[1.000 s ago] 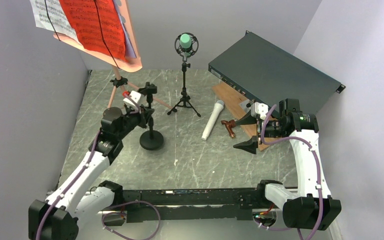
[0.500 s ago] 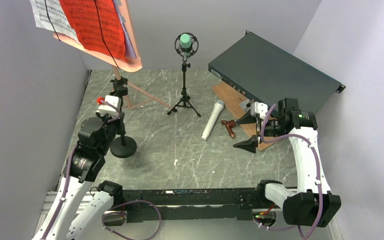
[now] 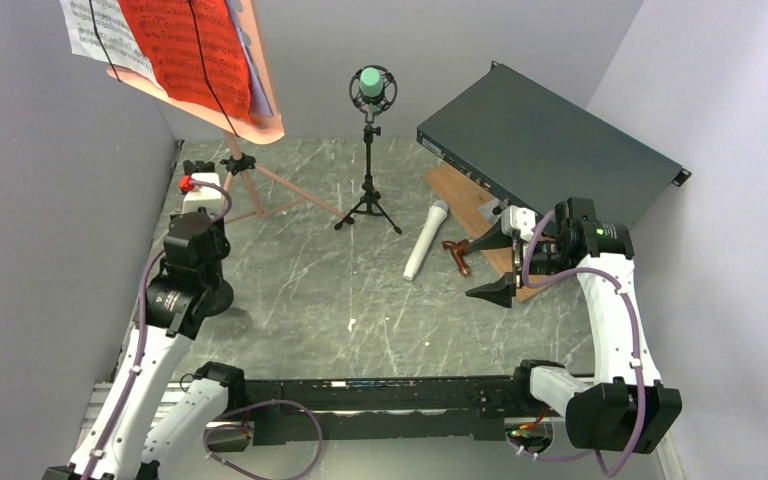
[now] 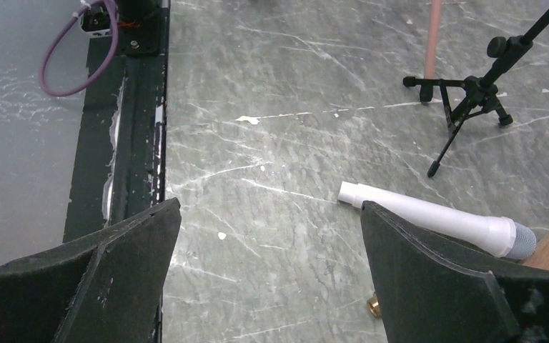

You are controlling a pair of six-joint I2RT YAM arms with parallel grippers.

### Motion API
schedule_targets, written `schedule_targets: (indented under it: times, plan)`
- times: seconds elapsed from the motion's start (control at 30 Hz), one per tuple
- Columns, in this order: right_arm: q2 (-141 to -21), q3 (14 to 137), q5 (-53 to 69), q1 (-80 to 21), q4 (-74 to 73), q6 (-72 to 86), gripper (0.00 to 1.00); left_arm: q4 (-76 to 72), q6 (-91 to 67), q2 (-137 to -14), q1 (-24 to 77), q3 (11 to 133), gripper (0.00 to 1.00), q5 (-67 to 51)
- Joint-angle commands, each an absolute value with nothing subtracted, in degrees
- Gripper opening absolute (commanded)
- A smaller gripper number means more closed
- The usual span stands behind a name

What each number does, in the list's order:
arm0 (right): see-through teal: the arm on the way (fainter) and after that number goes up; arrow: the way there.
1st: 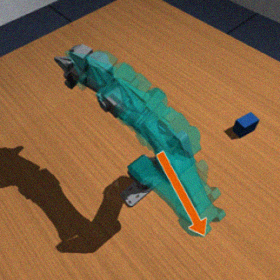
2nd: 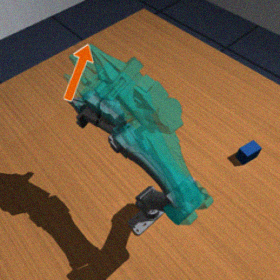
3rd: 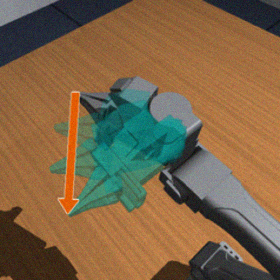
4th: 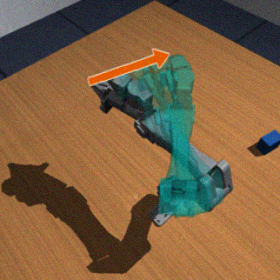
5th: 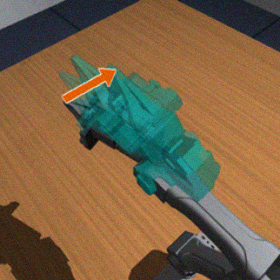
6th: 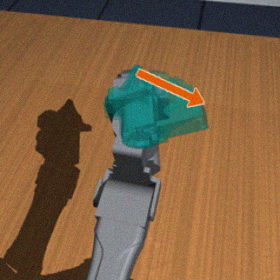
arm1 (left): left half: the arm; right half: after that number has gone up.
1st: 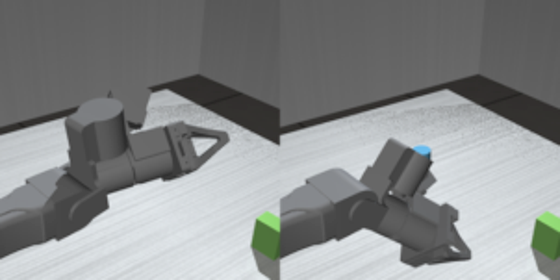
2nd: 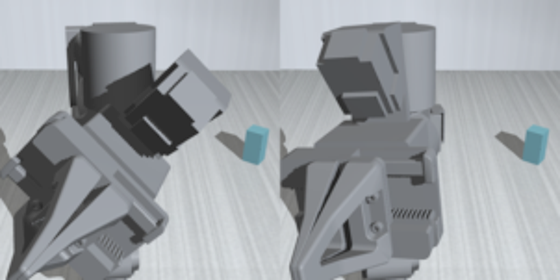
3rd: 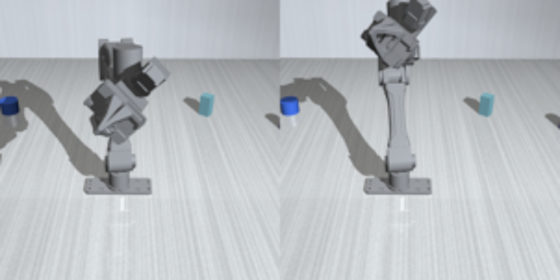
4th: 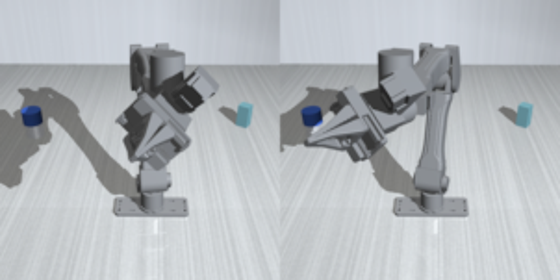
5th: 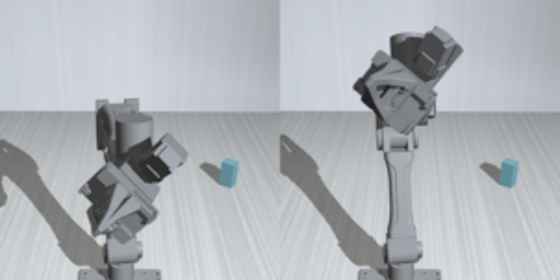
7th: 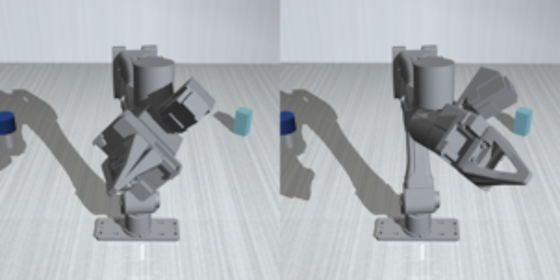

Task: Pack up the instrument practice props
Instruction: Place the microphone stand at the center of the board.

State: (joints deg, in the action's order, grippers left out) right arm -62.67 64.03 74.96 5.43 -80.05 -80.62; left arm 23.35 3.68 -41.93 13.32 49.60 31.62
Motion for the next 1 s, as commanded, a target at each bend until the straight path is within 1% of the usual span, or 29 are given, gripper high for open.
schedule_targets:
  times: [0.0, 0.13, 0.3, 0.6, 0.73, 0.87, 0.97]
  plan:
    - [-62.69, 63.81, 77.66, 5.59, -81.00, -84.16, 1.00, 12.59, 5.72, -41.96, 6.17, 52.16, 0.00, 33.58]
    - [-62.99, 63.33, 78.09, 5.46, -81.01, -84.80, 1.00, 8.62, 3.93, -44.34, -2.09, 52.60, 0.00, 28.68]
    - [-62.78, 62.91, 78.09, 5.38, -81.02, -85.31, 1.00, -0.07, 3.67, -48.92, -7.88, 51.26, 0.00, 25.73]
    - [-63.11, 62.49, 78.44, 4.71, -81.81, -86.71, 1.00, -18.64, 0.47, -58.91, -18.28, 49.48, 0.00, 16.46]
    - [-63.36, 62.28, 78.49, 4.49, -82.38, -87.65, 1.00, -28.17, 0.92, -63.89, -21.50, 48.18, 0.00, 10.03]
    - [-63.65, 62.06, 78.32, 4.23, -82.56, -88.23, 1.00, -32.87, -1.25, -70.31, -23.13, 49.61, 0.00, 0.06]
    - [-63.81, 61.96, 78.15, 4.04, -83.02, -88.91, 1.00, -39.92, -2.97, -74.97, -25.11, 48.99, 0.00, -7.35]
